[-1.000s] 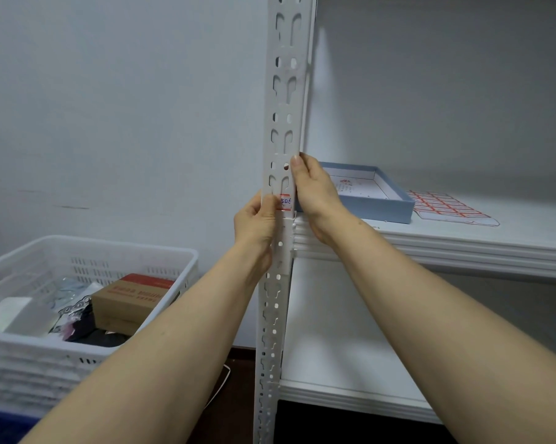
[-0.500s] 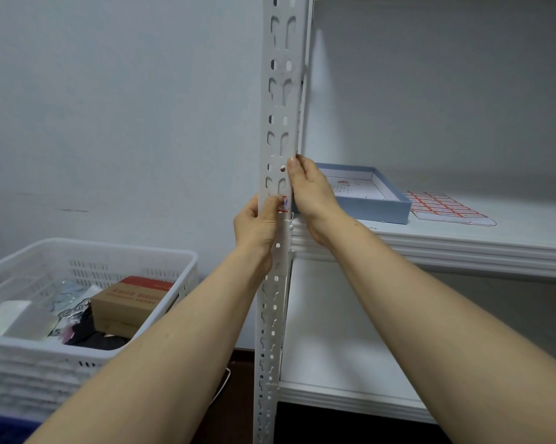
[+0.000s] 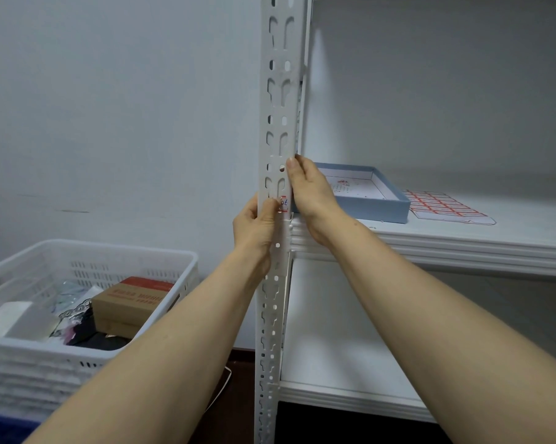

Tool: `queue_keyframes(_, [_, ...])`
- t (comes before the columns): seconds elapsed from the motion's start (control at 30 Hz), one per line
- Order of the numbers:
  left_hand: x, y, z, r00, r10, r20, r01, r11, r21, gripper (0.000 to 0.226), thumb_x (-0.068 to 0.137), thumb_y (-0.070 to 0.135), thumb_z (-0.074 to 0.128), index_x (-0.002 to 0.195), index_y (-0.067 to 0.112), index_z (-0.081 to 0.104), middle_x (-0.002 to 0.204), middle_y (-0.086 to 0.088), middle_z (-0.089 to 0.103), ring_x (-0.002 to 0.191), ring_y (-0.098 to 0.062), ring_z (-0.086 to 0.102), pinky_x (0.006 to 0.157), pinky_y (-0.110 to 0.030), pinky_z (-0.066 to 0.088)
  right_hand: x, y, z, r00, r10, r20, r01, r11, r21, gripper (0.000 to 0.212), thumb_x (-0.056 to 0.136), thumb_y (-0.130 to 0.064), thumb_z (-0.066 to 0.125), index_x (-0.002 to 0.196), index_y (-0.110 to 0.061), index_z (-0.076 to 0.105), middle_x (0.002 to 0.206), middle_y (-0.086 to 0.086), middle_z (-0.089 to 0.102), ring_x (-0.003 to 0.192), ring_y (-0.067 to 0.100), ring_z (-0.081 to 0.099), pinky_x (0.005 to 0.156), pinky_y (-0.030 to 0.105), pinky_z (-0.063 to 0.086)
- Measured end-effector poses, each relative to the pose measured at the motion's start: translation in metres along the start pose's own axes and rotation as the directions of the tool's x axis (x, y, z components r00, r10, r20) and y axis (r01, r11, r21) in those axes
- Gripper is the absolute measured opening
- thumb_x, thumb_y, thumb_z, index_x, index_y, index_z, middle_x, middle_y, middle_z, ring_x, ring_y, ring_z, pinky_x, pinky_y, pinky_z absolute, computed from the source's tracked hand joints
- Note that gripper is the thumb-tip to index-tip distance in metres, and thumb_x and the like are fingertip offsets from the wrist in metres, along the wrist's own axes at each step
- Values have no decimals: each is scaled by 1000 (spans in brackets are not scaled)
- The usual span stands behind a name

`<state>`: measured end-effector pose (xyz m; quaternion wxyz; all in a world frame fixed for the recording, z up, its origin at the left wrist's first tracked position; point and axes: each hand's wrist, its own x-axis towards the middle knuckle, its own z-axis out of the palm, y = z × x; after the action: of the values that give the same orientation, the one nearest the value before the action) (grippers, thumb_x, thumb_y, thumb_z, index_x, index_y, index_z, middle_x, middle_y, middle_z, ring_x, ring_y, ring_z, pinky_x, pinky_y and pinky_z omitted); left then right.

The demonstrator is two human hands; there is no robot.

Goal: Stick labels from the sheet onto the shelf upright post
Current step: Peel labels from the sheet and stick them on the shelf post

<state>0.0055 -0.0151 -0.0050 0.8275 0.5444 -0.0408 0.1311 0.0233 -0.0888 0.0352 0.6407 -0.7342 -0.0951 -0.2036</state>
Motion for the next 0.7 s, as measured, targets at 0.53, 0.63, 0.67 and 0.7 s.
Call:
queue_keyframes(0.53, [7,-8,6,998,39,-51,-38,999,22,9,85,7,57,78,11,61,75,-6,57,68,-17,50,59,-25,43,-4,-4,-3,1000,0,14,-1,999,37,32,101,-29,36,128,-16,49,120,3,60,109,17,57,68,15,47])
queue_keyframes(0.63, [8,-8,4,998,42,-40,-41,999,16,13,85,7,58,75,14,61,71,-2,60,63,-12,54,58,-22,44,-4,-4,-3,1000,-1,12,0,999,40,32,101,-29,36,127,-16,49,122,4,59,110,18,57,65,13,46])
queue_keyframes(0.67, [9,-8,3,999,38,-31,-37,999,21,14,86,7,58,75,15,61,69,0,60,59,-9,54,56,-19,45,-5,-4,-3,1000,-2,11,1,999,38,32,101,-29,36,127,-16,49,122,4,59,111,18,57,64,13,46])
queue_keyframes(0.7, [9,-8,3,999,32,-22,-31,999,29,14,86,8,58,74,15,61,67,2,60,55,-6,54,54,-16,45,-4,-4,-3,1000,-2,10,2,999,37,32,101,-29,36,127,-16,49,122,5,59,111,19,57,65,13,46])
